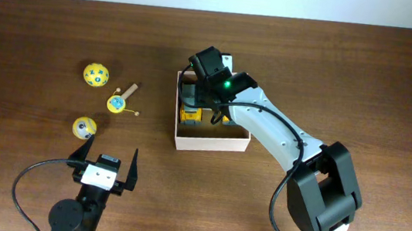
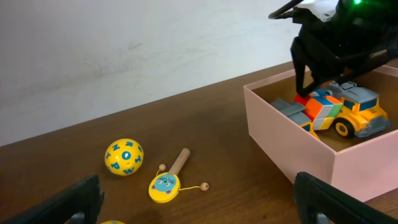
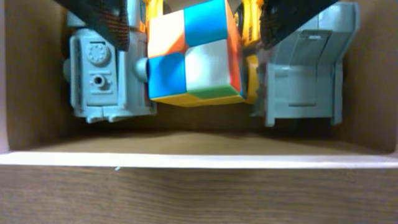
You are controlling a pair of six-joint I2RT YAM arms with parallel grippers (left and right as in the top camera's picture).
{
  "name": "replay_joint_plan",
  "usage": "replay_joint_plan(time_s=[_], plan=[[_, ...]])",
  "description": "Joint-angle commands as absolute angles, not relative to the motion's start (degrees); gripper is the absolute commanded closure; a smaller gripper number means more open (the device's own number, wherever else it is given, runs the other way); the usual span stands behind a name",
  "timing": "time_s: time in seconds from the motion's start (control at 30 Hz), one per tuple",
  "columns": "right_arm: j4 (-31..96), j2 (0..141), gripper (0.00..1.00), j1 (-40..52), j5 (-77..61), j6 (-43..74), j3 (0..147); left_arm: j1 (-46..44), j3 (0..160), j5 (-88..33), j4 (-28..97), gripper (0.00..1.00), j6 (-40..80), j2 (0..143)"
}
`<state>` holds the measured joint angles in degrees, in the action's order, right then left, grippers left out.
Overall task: Pack container
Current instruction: 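Lower the cube between the two trucks in the box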
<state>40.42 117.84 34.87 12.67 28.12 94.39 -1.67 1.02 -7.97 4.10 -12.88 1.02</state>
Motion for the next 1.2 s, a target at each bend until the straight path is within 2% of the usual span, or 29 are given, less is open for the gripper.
replay_joint_plan(time_s=[0.0, 0.07, 0.3, 1.17], plan=[[40.9, 118.3, 0.53, 34.4, 15.0, 28.4, 95.2, -1.3, 0.7, -7.7, 4.2, 0.01, -13.8, 1.0], [40.9, 118.3, 0.60, 34.2, 15.1, 28.6, 95.2, -1.3, 0.7, -7.7, 4.2, 0.01, -13.8, 1.0], [40.9, 118.3, 0.65, 34.0, 15.7, 28.6, 95.2, -1.3, 0.7, -7.7, 4.2, 0.01, -13.8, 1.0], [41.0, 120.2, 0.64, 34.1, 14.0, 28.6, 94.5, -1.3, 0.7, -7.7, 4.2, 0.01, -13.8, 1.0]])
